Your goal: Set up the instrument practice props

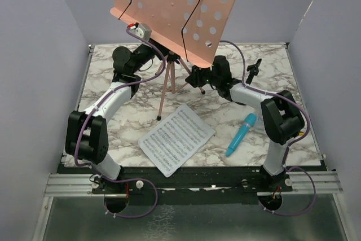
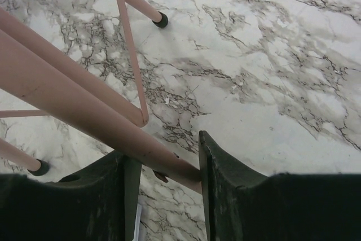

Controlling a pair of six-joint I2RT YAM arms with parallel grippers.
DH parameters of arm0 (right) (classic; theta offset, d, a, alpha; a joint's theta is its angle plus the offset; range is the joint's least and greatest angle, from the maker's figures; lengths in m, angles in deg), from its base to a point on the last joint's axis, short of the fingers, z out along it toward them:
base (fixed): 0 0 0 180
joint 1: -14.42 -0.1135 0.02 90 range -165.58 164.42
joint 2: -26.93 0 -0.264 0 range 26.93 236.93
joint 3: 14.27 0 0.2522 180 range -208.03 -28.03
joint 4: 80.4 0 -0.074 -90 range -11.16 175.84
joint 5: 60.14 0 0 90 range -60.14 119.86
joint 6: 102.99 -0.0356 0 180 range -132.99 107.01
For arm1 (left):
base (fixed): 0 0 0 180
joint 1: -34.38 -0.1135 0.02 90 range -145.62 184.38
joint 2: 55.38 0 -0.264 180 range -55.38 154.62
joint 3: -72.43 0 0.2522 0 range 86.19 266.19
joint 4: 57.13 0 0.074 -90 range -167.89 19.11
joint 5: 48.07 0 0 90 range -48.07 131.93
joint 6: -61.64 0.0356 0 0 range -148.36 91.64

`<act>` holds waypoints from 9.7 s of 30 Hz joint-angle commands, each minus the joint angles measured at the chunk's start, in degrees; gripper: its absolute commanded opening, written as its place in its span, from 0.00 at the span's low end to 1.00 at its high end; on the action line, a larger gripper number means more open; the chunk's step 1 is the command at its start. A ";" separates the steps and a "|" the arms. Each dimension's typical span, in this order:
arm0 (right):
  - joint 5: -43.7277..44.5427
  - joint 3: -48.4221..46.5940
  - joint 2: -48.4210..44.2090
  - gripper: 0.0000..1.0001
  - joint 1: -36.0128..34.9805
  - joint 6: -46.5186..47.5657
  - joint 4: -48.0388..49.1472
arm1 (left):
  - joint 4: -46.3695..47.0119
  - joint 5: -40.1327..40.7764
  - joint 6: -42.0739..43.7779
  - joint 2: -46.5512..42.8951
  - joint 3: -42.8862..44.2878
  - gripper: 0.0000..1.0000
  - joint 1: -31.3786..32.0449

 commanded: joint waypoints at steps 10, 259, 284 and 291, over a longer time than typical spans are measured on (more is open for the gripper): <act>22.84 -2.17 -1.61 0.32 1.09 0.38 -5.83 | 3.06 2.64 0.84 -3.83 2.68 0.00 -1.04; 17.49 -11.81 -29.67 0.96 4.46 -7.89 -11.10 | -17.17 19.50 0.62 -13.17 -26.88 0.00 6.90; 15.73 -13.61 -30.74 0.98 4.96 -7.67 -14.52 | -16.04 21.30 -2.65 -13.13 -27.16 0.00 7.83; 13.30 -12.81 -34.62 1.00 4.98 -6.54 -16.30 | -16.13 20.80 -3.82 -12.74 -26.15 0.43 7.90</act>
